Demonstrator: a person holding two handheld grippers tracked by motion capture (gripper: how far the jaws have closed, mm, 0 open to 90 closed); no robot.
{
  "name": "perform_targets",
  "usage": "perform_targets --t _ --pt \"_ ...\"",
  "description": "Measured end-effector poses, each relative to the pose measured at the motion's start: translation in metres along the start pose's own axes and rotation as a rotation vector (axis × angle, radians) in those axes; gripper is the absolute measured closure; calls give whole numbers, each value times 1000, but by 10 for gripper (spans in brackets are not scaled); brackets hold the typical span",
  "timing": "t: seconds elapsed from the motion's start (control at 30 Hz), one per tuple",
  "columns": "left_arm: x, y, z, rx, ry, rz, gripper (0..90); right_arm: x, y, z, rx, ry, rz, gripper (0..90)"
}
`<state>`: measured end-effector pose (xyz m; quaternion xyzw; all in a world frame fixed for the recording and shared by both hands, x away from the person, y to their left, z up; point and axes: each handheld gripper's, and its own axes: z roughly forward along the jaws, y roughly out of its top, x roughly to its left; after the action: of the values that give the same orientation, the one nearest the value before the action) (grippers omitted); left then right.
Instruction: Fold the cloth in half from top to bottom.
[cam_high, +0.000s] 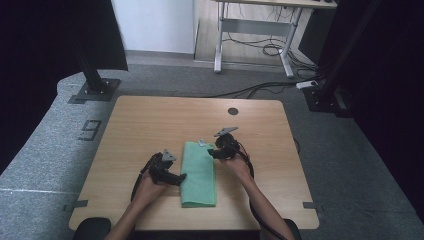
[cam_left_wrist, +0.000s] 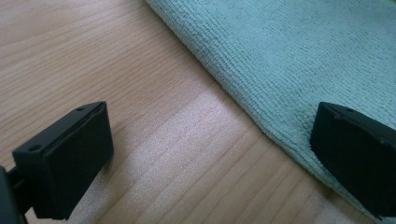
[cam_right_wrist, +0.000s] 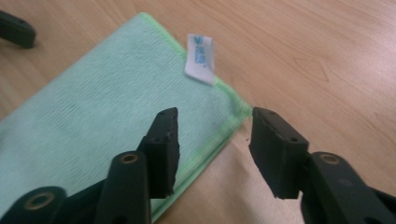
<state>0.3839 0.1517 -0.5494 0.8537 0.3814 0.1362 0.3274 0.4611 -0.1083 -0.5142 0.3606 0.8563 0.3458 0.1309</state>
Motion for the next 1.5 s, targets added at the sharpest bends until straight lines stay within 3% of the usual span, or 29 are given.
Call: perform_targets --t 0.23,0.47,0.57,0.67,0.83,0.87,0.93,1.1,1.5 --pt "0 0 0 0 0 -1 0 -9 7 14 11 -6 13 585" --pt "0 0 0 0 0 -2 0 -14 8 30 37 6 3 490" --pt "0 0 0 0 0 -2 0 -15 7 34 48 3 -12 488" --pt "0 0 0 0 1 -2 0 -15 5 35 42 30 4 574" --pt "0 0 0 1 0 -3 0 -11 7 35 53 67 2 822" --pt "0 0 0 0 0 -3 0 -11 7 35 53 67 2 822" --pt "0 0 0 0 0 -3 0 -9 8 34 62 50 -21 844" --pt "0 0 0 0 1 -3 0 -10 11 28 53 51 -21 851" --pt "-1 0 0 -1 10 -11 0 0 23 -9 -40 88 -67 854"
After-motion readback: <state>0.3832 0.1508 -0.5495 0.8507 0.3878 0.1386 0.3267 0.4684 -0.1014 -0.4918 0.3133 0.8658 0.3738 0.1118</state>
